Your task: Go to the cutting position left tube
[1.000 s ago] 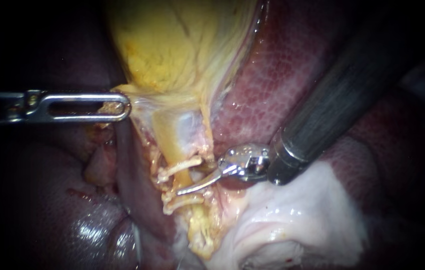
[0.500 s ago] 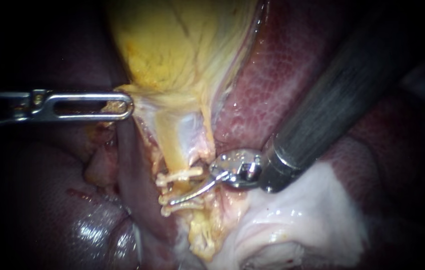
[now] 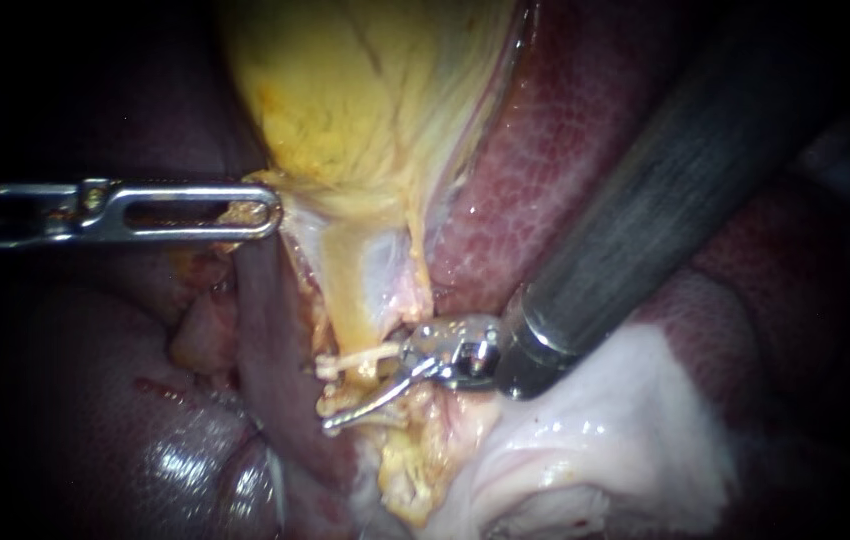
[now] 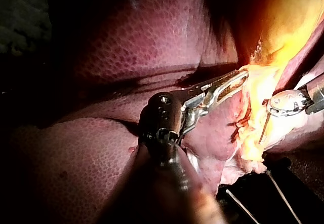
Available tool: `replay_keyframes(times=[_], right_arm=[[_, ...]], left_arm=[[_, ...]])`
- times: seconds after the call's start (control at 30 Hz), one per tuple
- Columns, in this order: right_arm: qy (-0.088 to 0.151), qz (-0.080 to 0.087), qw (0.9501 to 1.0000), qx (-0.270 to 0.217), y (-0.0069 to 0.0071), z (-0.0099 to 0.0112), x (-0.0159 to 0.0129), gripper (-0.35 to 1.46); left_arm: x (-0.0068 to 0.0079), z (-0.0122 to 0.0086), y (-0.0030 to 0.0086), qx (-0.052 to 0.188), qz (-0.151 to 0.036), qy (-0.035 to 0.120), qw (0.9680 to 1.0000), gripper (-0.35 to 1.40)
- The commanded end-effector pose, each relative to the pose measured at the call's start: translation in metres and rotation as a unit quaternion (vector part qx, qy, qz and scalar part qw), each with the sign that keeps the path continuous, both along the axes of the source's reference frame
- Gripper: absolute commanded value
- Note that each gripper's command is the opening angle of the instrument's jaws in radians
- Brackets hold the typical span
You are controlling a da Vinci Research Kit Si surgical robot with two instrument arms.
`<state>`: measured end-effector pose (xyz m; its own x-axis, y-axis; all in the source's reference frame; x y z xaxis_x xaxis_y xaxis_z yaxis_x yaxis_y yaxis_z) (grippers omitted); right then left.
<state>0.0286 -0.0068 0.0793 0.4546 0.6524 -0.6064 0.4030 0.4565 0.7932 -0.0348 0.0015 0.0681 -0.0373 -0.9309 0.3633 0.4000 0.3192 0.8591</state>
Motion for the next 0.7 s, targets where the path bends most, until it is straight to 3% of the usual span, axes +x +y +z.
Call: replay_keyframes(times=[0.03,0.7], right_arm=[[0.000,0.001,1.0000,0.000,0.0000,0.0000,0.0002,1.16],[0.003,0.003,1.0000,0.002,0.0001,0.0002,0.0013,1.18]], left_arm=[[-0.0001,0.0000,0.0000,0.000,0.000,0.000,1.0000,-0.35],[-0.0005,0.0001,-0.0001,0.000,0.002,-0.001,1.0000,-0.35]])
